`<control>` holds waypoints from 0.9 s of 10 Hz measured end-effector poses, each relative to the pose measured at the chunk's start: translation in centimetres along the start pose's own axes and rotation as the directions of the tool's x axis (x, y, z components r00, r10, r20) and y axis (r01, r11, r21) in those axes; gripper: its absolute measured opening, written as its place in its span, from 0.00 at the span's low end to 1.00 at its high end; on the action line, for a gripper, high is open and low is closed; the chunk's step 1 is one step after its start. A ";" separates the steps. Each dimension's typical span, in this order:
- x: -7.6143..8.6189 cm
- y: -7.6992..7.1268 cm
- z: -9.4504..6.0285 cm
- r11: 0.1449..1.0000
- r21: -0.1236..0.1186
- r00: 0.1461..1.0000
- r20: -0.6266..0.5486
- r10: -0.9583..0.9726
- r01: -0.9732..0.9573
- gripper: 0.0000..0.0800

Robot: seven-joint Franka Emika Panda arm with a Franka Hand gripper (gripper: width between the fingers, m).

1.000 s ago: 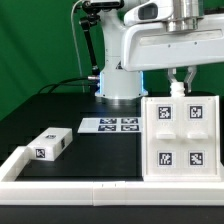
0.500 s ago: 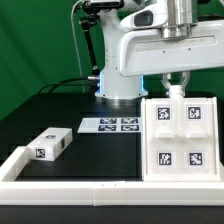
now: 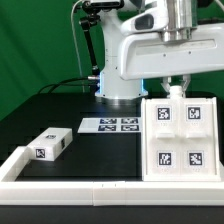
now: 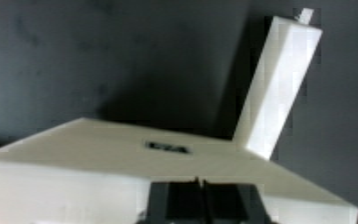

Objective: Assemble cabinet

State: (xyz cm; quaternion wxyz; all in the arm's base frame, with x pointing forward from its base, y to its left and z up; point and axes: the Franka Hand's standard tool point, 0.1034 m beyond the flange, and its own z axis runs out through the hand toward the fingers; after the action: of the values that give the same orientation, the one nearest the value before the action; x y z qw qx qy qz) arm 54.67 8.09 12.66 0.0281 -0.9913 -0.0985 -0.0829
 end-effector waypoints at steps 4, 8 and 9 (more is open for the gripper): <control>-0.8 0.9 -0.4 1.000 -0.007 1.000 -0.004 -0.028 0.028 0.00; 1.6 0.0 -1.0 1.000 0.002 0.999 0.011 -0.031 0.031 0.00; 2.2 -0.5 -0.9 0.999 0.005 0.999 0.012 -0.033 0.033 0.00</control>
Offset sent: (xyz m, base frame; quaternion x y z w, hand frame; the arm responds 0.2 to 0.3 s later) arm 0.0011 -0.0127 0.0220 0.0066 -0.0018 -0.0147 0.9999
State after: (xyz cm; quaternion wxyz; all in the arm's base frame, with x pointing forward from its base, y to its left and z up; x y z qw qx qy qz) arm 56.54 8.90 13.94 0.0287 -0.9900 -0.1151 -0.0770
